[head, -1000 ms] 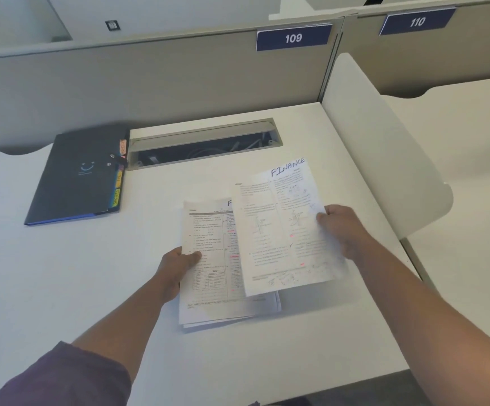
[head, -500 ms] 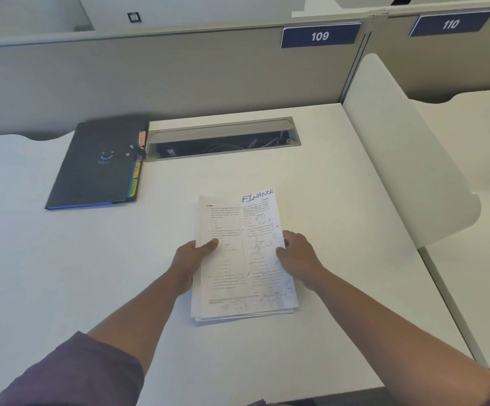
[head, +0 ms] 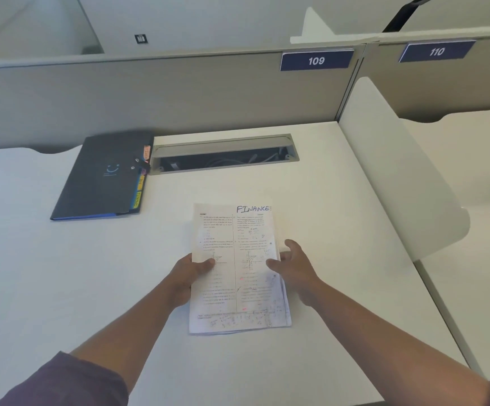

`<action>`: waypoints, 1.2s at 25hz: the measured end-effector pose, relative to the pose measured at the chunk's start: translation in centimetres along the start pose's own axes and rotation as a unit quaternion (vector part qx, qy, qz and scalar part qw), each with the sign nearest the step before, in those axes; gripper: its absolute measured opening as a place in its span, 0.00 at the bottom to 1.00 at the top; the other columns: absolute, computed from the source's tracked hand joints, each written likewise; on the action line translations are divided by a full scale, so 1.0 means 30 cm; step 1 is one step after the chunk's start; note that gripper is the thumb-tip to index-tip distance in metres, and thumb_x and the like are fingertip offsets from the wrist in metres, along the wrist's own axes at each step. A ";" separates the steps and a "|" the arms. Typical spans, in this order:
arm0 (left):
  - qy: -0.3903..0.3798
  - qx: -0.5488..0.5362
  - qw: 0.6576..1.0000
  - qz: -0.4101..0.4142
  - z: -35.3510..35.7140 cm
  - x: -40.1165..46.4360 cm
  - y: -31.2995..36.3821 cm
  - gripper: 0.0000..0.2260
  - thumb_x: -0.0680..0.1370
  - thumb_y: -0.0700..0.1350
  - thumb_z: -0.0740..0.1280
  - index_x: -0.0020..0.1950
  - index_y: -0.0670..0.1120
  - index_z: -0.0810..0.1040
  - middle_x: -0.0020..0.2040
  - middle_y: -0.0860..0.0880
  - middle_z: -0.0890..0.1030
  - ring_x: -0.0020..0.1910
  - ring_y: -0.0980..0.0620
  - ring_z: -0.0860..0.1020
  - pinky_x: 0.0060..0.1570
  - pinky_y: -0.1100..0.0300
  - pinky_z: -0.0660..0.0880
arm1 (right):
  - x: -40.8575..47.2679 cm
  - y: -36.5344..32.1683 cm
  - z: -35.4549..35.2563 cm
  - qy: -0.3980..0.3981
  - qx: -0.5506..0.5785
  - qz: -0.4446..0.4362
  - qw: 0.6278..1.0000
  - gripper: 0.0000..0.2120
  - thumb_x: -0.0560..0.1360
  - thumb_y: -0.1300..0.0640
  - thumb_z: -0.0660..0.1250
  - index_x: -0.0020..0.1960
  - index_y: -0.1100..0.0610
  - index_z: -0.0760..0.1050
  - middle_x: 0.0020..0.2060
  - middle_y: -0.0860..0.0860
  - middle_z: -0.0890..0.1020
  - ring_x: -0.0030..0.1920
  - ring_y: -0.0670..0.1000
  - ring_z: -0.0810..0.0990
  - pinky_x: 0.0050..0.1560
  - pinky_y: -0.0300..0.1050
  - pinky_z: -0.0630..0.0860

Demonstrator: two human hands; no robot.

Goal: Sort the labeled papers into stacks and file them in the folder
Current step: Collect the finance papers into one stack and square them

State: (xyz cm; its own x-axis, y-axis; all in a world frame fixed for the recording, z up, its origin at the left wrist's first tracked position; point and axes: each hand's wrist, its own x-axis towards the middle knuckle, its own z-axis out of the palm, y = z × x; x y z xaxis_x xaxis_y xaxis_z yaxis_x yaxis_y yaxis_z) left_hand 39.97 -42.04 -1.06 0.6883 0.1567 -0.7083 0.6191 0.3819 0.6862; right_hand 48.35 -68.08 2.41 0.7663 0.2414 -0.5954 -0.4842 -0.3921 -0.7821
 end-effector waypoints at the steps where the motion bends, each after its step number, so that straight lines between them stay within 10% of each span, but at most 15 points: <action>1: -0.021 -0.003 1.000 0.013 0.007 -0.020 0.017 0.14 0.81 0.39 0.72 0.67 0.43 0.81 0.61 0.41 0.86 0.59 0.38 0.85 0.61 0.35 0.79 | -0.003 -0.009 -0.011 -0.013 0.033 0.008 0.999 0.41 0.76 0.55 0.76 0.82 0.52 0.56 0.67 0.52 0.78 0.62 0.53 0.80 0.54 0.47 0.77; 6: -0.021 -0.005 0.986 0.167 0.079 -0.127 0.193 0.18 0.77 0.40 0.75 0.66 0.42 0.81 0.62 0.41 0.85 0.61 0.36 0.83 0.61 0.38 0.80 | -0.024 -0.158 -0.055 -0.053 0.127 -0.074 0.988 0.13 0.79 0.63 0.71 0.63 0.57 0.80 0.58 0.54 0.87 0.55 0.55 0.87 0.55 0.53 0.84; 12: 0.119 -0.016 0.912 0.393 0.112 -0.248 0.325 0.10 0.77 0.41 0.70 0.51 0.55 0.86 0.51 0.54 0.88 0.49 0.54 0.85 0.45 0.62 0.81 | -0.101 -0.305 -0.042 -0.034 0.102 -0.246 0.963 0.12 0.81 0.65 0.67 0.59 0.53 0.82 0.55 0.51 0.87 0.55 0.51 0.86 0.55 0.46 0.84; 18: 0.155 -0.042 0.924 0.347 0.142 -0.269 0.199 0.16 0.75 0.46 0.57 0.47 0.58 0.85 0.47 0.55 0.85 0.45 0.57 0.82 0.45 0.57 0.78 | -0.123 -0.199 0.015 -0.048 0.031 -0.196 0.979 0.14 0.71 0.62 0.60 0.52 0.66 0.78 0.39 0.55 0.79 0.40 0.53 0.73 0.42 0.50 0.69; 30: 0.134 -0.036 0.931 0.338 0.119 -0.267 0.153 0.16 0.67 0.39 0.60 0.42 0.54 0.84 0.41 0.55 0.83 0.39 0.59 0.80 0.36 0.67 0.77 | -0.108 -0.179 0.022 -0.073 0.011 -0.179 0.981 0.18 0.68 0.61 0.58 0.51 0.76 0.68 0.37 0.61 0.69 0.43 0.55 0.65 0.45 0.52 0.61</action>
State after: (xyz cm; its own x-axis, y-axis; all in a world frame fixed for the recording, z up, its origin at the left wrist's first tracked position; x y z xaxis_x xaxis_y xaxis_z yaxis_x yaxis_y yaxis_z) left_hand 38.65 -44.79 8.35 0.7860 0.6016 -0.1423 0.0459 0.1728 0.9839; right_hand 48.19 -66.16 8.41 0.8215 0.4850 -0.2998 -0.2045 -0.2402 -0.9490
